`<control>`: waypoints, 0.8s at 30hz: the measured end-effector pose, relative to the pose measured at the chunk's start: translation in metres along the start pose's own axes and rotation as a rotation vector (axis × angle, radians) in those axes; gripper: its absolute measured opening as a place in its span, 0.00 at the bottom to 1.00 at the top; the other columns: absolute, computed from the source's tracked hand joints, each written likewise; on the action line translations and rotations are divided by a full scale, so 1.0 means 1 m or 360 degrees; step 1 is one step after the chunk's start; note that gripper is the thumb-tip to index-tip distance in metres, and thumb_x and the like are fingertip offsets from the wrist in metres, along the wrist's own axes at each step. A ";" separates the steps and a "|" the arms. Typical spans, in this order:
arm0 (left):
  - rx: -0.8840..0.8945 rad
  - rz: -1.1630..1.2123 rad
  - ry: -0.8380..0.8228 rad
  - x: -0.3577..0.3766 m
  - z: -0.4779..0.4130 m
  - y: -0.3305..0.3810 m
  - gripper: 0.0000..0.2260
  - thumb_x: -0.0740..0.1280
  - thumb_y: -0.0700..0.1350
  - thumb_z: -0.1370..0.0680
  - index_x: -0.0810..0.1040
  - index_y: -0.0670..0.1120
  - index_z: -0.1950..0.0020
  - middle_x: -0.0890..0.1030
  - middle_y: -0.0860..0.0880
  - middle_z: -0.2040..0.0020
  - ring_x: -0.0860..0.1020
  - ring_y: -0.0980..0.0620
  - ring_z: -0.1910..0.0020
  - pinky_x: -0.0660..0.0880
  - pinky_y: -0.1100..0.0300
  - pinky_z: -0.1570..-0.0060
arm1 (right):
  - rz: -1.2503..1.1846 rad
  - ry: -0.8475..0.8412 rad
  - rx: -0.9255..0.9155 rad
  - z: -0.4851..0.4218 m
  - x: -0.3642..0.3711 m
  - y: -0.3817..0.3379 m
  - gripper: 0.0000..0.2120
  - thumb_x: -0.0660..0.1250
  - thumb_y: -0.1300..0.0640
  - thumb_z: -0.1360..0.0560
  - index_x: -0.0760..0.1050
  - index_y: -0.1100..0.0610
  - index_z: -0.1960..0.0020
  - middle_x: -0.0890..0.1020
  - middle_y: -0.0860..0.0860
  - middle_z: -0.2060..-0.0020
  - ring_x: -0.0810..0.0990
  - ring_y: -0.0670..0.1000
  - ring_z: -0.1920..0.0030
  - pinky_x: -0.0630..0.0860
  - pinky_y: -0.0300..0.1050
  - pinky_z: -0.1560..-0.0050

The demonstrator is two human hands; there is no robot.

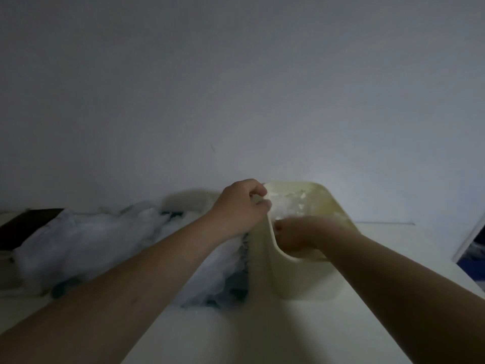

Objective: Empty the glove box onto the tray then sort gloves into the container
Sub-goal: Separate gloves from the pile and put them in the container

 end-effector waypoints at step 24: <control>-0.0103 -0.1063 -0.0180 -0.048 0.086 -0.179 0.23 0.53 0.57 0.23 0.79 0.50 0.38 0.80 0.46 0.40 0.79 0.44 0.43 0.73 0.55 0.42 | -0.1370 0.0872 -0.0543 0.053 -0.008 -0.152 0.21 0.59 0.63 0.20 0.77 0.52 0.30 0.82 0.53 0.37 0.78 0.47 0.52 0.78 0.45 0.47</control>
Point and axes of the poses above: each hand's wrist, its own z-axis away from the middle knuckle, its own x-axis out of the palm, y = z × x, the point moved 8 cm from there along -z, towards the middle knuckle
